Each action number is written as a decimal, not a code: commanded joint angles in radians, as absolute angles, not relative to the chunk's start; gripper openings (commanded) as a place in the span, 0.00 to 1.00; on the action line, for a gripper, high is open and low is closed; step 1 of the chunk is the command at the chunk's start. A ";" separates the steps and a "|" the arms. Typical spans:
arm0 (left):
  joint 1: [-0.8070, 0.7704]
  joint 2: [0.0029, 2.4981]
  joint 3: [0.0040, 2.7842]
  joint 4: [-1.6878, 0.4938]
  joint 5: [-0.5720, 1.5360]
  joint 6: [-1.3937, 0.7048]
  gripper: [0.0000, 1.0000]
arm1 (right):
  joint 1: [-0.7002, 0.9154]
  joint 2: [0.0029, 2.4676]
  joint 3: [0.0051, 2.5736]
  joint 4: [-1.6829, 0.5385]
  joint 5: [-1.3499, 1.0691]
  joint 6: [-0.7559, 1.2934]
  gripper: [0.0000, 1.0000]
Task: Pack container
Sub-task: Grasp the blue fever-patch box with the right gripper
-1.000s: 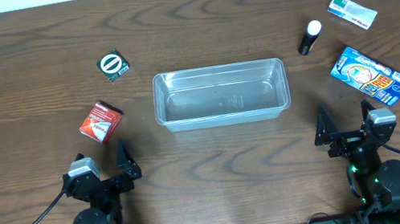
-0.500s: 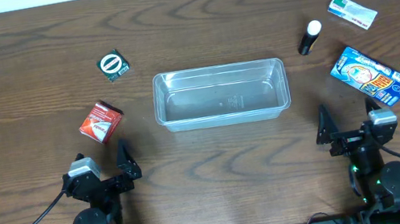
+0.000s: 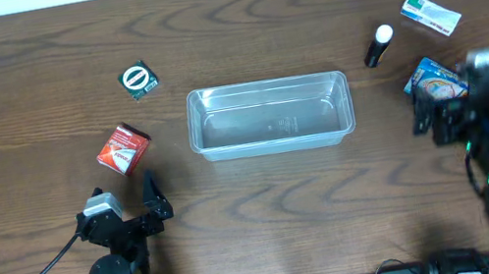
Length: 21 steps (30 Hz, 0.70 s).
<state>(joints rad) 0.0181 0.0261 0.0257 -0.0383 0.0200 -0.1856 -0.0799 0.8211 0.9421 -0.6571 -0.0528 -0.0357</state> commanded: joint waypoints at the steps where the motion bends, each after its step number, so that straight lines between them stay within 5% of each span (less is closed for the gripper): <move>1: 0.023 0.026 0.004 -0.070 0.011 -0.181 0.98 | -0.102 0.980 1.121 -0.772 -0.052 -0.117 0.99; 21: 0.023 0.026 0.004 -0.070 0.011 -0.181 0.98 | -0.350 1.422 1.208 -0.815 -0.039 -0.286 0.99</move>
<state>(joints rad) 0.0181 0.0261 0.0257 -0.0380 0.0208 -0.1860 -0.3225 1.3869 1.1919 -0.8291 -0.0296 -0.2504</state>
